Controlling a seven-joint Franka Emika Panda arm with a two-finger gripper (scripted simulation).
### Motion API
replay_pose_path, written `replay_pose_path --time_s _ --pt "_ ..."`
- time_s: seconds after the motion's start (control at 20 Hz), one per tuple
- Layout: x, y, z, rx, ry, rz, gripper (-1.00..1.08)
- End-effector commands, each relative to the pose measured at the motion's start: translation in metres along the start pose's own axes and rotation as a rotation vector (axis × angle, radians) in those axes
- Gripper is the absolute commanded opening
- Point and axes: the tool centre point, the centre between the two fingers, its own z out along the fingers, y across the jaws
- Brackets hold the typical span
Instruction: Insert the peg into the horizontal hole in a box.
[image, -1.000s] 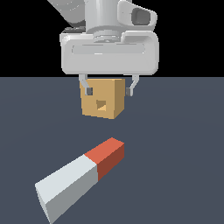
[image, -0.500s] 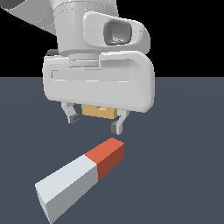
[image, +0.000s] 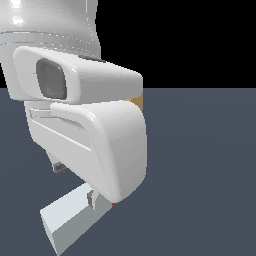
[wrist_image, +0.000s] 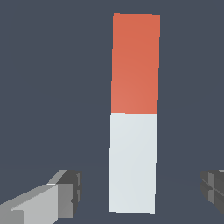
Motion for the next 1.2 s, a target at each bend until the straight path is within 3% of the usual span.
replay_pose_path --time_s 0.0,0.4,1.15 --pt "-0.005 -0.001 0.004 -0.001 0.001 0.026 1.00" --pt "-0.006 -0.001 0.007 0.000 0.001 0.026 1.00" --pt "-0.005 -0.002 0.055 0.000 0.003 0.027 1.00"
